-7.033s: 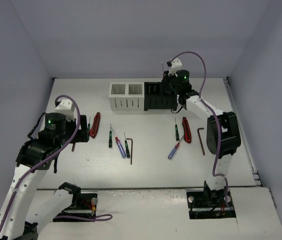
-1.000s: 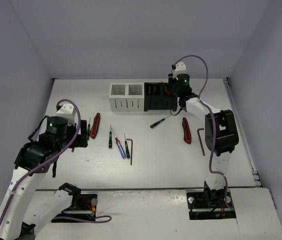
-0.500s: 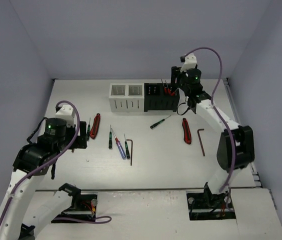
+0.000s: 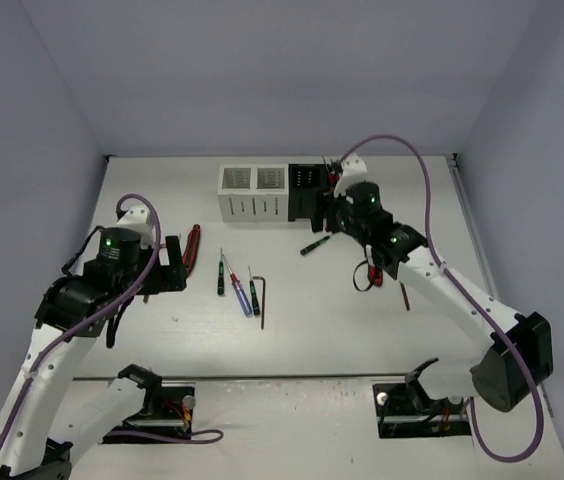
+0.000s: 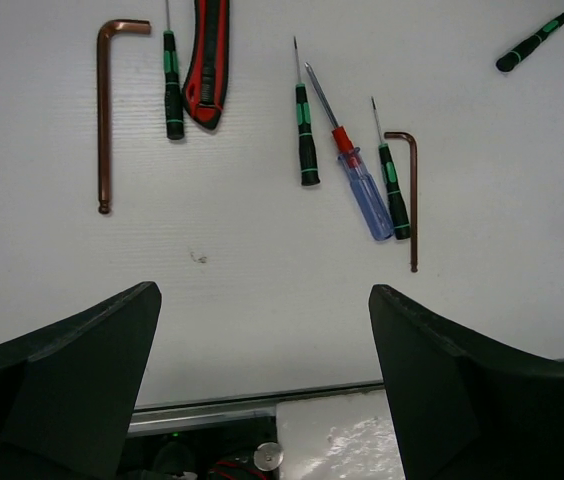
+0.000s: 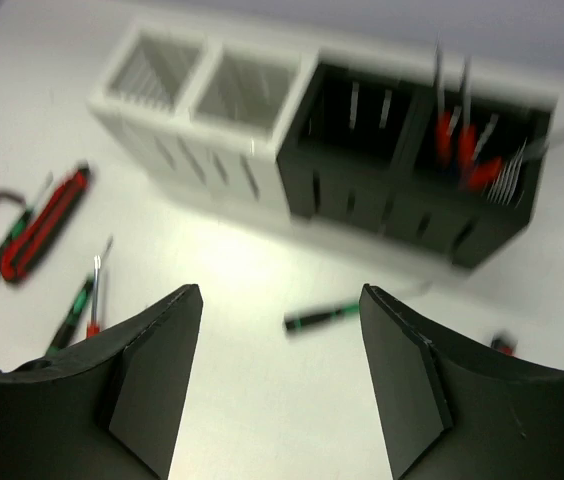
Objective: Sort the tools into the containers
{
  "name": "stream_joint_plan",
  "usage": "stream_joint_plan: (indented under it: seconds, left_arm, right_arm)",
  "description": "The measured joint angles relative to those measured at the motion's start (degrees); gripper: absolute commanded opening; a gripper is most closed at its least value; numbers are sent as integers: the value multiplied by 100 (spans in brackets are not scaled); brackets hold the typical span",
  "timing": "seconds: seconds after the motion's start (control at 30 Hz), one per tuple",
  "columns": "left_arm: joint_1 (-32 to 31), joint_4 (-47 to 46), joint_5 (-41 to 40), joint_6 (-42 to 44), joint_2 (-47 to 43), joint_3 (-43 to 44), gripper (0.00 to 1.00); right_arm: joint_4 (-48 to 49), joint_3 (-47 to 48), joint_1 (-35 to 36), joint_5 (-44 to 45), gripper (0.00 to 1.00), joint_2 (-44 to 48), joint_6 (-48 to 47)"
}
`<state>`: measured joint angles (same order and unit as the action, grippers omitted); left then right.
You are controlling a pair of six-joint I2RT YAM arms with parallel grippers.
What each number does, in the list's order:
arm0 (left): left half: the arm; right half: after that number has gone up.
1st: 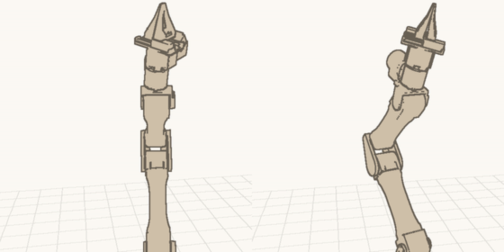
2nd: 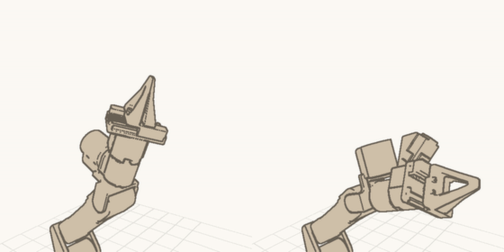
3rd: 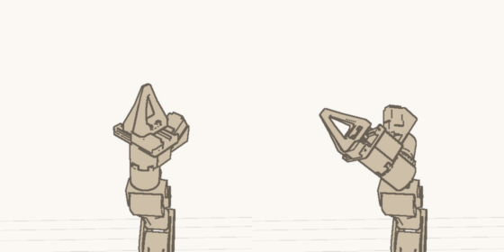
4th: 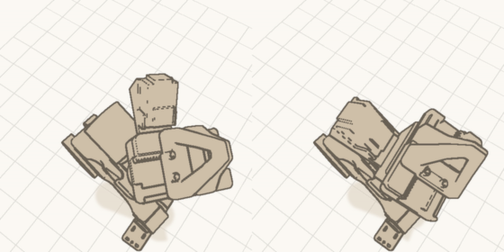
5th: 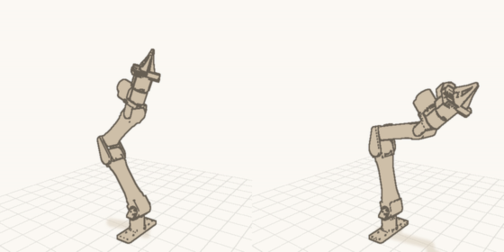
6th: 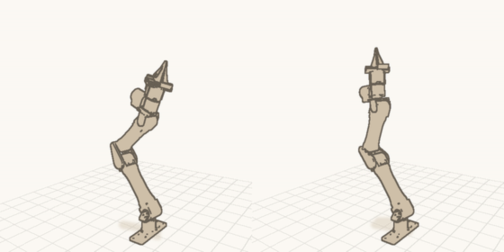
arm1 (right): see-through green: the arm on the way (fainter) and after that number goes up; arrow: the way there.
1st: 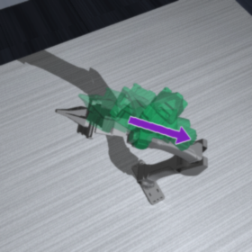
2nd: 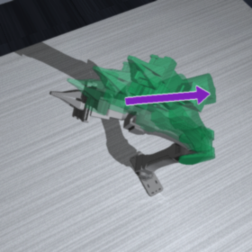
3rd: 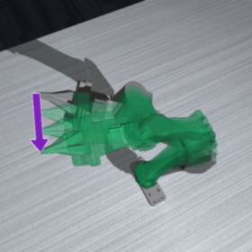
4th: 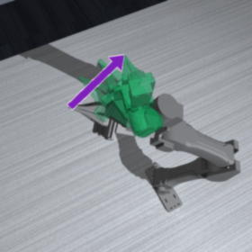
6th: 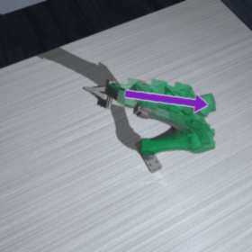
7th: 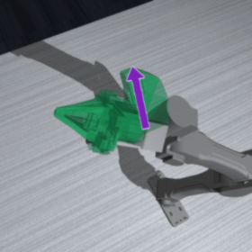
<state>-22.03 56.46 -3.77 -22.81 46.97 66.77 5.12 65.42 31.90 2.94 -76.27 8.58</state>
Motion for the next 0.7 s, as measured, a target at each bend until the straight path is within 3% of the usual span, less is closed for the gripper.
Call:
stream_joint_plan:
  seconds: [0.27,0.47,0.7]
  left_arm:
    - [-353,-32,402,-1558,1373,49,77]
    - [-686,-265,430,-2632,2819,58,68]
    - [-1044,-620,334,-3513,3739,102,65]
  right_arm:
    - [-658,-1470,83,115,63,738,1111]
    - [-691,-1779,84,132,64,1585,1447]
    - [-718,-2130,86,124,65,1915,1556]
